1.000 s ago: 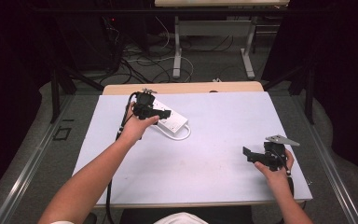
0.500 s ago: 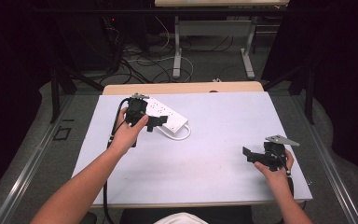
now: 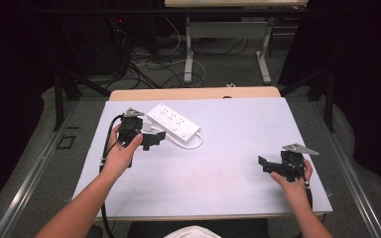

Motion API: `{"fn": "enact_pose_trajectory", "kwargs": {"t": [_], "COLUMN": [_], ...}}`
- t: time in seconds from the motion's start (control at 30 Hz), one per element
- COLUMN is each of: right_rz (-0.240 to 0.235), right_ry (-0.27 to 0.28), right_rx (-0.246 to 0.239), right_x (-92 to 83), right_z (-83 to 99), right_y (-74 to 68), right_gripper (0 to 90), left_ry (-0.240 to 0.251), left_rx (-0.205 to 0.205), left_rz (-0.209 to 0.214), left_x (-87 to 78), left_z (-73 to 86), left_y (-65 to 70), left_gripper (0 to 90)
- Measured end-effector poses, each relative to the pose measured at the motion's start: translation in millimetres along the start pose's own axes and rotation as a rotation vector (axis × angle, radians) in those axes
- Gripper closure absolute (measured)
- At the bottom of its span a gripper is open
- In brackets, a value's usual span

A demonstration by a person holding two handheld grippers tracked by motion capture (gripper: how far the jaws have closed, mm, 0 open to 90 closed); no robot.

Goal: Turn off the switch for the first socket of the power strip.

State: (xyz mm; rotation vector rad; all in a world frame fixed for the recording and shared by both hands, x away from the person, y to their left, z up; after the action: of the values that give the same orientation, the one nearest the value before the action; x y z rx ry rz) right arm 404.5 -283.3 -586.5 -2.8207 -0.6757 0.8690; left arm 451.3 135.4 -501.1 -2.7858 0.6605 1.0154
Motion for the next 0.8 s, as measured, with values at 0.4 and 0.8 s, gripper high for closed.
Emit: {"fn": "enact_pose_trajectory", "kwargs": {"t": [0.4, 0.8], "right_rz": [0.008, 0.004], "right_ry": [0.006, 0.0], "right_rx": [0.0, 0.004], "right_x": [0.6, -0.4], "right_z": [-0.5, -0.1], "right_y": [-0.2, -0.5], "right_gripper": [5.2, 5.3], "left_ry": [0.017, 0.029], "left_rx": [-0.1, -0.182], "left_rz": [-0.046, -0.092], "left_x": [-13.6, -11.2], "left_z": [38.1, 71.2], "left_y": [-29.2, -57.2], "left_gripper": [1.9, 2.2]}}
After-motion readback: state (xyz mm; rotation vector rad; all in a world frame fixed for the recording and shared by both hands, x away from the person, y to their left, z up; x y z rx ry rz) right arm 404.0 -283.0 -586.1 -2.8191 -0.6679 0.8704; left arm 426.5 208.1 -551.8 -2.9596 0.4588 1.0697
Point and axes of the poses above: each handheld gripper's, and its own axes: x roughly forward along the jaws, z roughly out of its underside, y roughly to its right, the point moved 8 cm from there along x, roughly forward along the jaws, and after that the axes turned 9 degrees about -z, right-handed, at the moved point
